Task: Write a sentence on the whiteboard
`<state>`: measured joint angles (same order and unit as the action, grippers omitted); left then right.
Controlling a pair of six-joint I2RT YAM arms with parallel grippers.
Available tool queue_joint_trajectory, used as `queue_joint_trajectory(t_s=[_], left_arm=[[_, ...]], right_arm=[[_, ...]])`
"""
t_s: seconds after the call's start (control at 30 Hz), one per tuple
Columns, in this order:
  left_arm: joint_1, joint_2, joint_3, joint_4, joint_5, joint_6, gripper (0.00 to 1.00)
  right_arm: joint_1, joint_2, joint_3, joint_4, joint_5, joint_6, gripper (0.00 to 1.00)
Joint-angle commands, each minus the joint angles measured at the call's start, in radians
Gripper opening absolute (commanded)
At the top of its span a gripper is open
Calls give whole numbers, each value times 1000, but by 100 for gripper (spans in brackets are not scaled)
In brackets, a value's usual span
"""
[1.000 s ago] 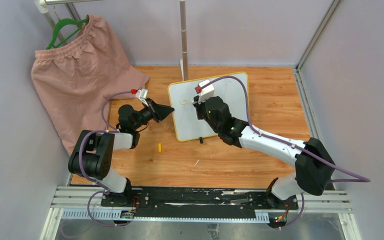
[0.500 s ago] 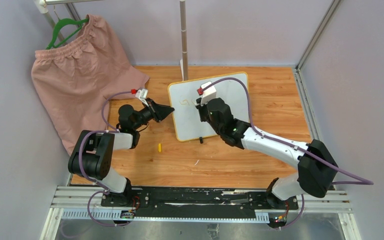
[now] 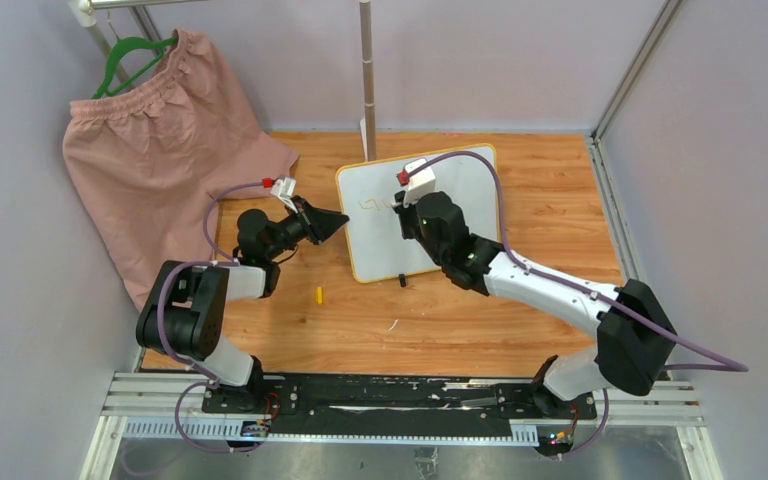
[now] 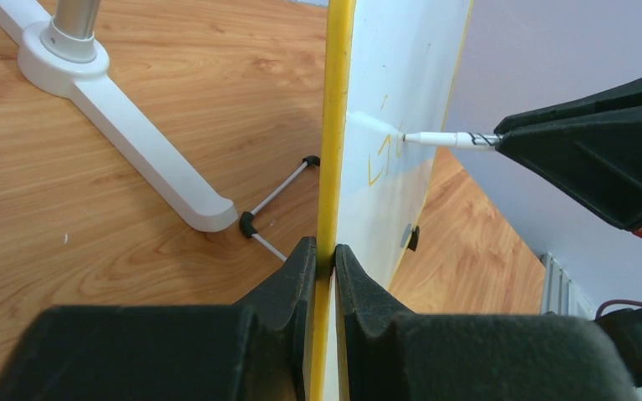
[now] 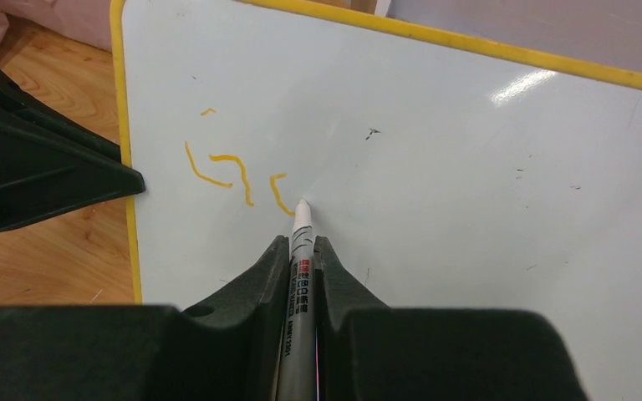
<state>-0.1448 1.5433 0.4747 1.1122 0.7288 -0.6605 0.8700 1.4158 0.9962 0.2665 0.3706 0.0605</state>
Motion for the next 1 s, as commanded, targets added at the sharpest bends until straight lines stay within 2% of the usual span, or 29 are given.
queue_joint_trajectory(t_s=[0.0,0.83,0.97], left_arm=[[-7,-25,-4,8,11,24,0],[-7,-23,-2,12,11,23,0],[-9,-26,-2,11,11,24,0]], right_arm=[[-20,9,52,7,36,-11,0],[15,55,85,12,-37,-6,0],[14,28,73,3,-5,6,0]])
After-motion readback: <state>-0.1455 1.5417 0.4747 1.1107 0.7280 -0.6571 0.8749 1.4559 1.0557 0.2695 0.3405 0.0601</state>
